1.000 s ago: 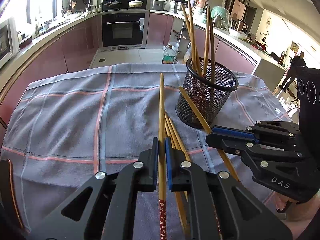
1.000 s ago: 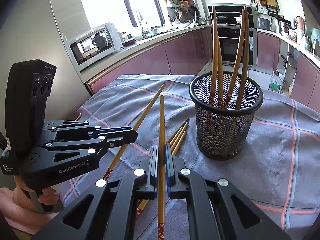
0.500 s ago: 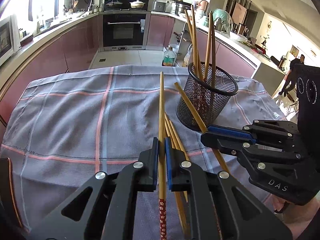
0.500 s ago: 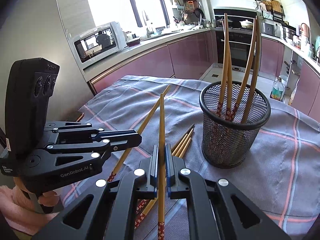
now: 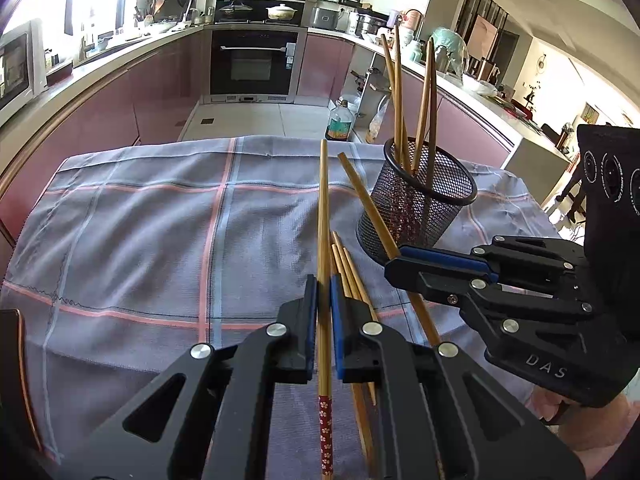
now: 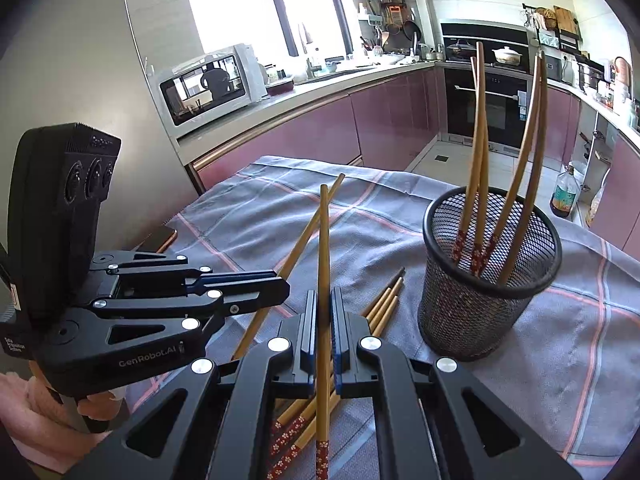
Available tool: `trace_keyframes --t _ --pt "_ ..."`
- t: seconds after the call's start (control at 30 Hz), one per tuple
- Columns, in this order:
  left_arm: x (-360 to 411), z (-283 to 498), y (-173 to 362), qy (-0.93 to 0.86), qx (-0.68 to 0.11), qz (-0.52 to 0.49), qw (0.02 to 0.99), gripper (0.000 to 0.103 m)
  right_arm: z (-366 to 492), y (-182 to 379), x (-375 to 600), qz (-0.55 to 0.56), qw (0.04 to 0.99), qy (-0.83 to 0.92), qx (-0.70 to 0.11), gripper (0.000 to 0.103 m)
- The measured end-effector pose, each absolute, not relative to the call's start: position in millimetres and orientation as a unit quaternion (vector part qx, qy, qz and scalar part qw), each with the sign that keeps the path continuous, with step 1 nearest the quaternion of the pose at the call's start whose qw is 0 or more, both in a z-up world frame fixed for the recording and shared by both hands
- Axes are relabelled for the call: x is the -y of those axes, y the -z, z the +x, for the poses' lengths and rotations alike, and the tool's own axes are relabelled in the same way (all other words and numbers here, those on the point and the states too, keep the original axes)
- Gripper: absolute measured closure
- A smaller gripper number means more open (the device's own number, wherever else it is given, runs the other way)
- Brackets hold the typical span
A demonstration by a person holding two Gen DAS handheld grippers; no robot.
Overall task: Organize utensils
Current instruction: 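Lift the held chopsticks upright with both grippers and raise them toward the cup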
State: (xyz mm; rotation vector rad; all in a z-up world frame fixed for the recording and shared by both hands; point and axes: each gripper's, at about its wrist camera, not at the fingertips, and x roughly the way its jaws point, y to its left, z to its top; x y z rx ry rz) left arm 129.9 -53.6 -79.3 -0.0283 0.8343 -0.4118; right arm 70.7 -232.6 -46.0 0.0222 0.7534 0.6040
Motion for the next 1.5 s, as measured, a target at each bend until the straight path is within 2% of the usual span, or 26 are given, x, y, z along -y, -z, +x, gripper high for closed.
trace_keyframes --t 1.5 --pt "33.7 115.7 68.0 0.170 -0.388 -0.053 0.904 0.095 74.0 31.0 229.5 0.004 0.886 -0.312 -0.344 0.098"
